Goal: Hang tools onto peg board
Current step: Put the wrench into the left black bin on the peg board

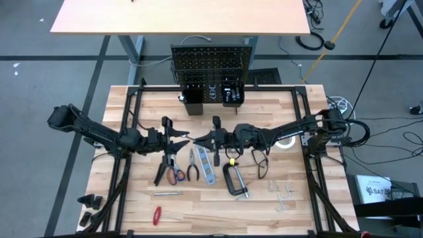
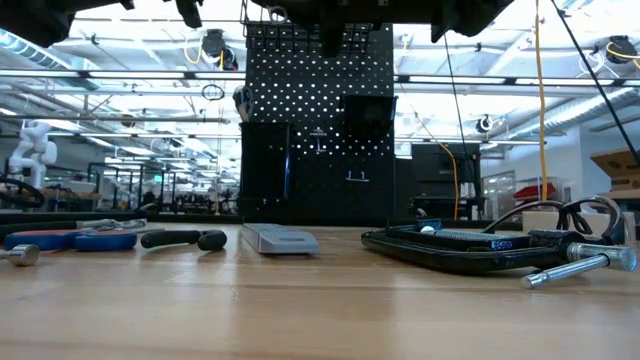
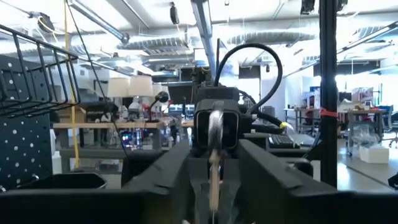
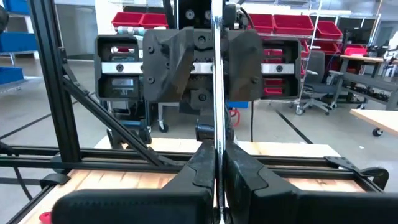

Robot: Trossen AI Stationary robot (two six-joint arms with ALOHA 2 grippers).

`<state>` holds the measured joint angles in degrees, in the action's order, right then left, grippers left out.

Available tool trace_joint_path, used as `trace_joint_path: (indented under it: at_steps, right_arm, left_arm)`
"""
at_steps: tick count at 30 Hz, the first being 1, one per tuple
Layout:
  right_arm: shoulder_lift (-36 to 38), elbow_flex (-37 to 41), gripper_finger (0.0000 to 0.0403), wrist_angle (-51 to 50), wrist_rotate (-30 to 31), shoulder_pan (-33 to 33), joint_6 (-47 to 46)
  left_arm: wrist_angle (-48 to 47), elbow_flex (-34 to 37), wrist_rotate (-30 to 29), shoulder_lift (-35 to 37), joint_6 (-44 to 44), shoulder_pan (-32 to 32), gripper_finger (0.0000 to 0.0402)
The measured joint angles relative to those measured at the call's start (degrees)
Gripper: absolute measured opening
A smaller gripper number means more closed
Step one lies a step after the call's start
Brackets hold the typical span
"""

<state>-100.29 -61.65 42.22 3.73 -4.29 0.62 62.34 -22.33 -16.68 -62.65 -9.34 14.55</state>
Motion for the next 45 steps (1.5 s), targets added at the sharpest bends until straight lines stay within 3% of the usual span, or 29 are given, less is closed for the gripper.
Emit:
trace_joint_path:
  at_steps: [5, 10, 13, 17, 20, 24, 27, 31, 38, 45]
  right_arm:
    - [0.0, 0.0, 0.0006, -0.5, -0.3, 0.2, 0.1]
    - [0.1, 0.0, 0.0011, -1.0, -0.1, 0.2, 2.5]
    - [0.4, 0.0, 0.005, -2.0, 2.5, 0.1, 5.1]
    - [3.5, 0.0, 0.0117, -8.2, 9.4, 0.1, 7.2]
    - [7.1, 0.0, 0.0155, -16.3, 10.3, 0.1, 8.5]
    - [11.9, 0.0, 0.0183, -26.4, 10.1, 0.0, 7.9]
    - [15.0, 1.2, 0.0187, -31.6, 10.1, -0.3, 6.6]
    - [19.3, 6.9, 0.0179, -31.5, 11.8, -0.4, 4.4]
    - [26.7, 20.9, 0.0167, -19.0, 13.3, -0.4, -0.7]
    - [27.7, 26.8, 0.0166, -12.9, 12.8, -1.1, -3.4]
  left_arm:
    - [0.4, 0.0, 0.7, 0.0, -0.1, -0.2, 0.0015]
    - [0.3, 0.0, 2.0, 0.0, 0.0, -0.7, 0.0005]
    - [-0.2, 0.0, 0.4, 0.6, 0.0, -0.7, 0.0003]
    - [-3.8, -0.1, -4.4, 3.1, -0.3, -0.8, 0.0002]
    - [-11.4, -2.0, -10.7, 5.0, -3.0, -0.8, 0.0001]
    - [-19.4, -6.5, -17.7, 5.2, -6.5, -2.1, 0.0001]
    - [-20.9, -8.7, -19.7, 3.9, -8.8, -4.2, 0.0001]
    - [-21.0, -9.2, -18.8, 2.2, -9.1, -8.8, 0.0]
    - [-20.6, -9.2, -14.9, -0.6, -7.6, -17.1, 0.0]
    - [-15.1, -9.2, -8.7, -4.6, -7.5, -23.2, 0.0]
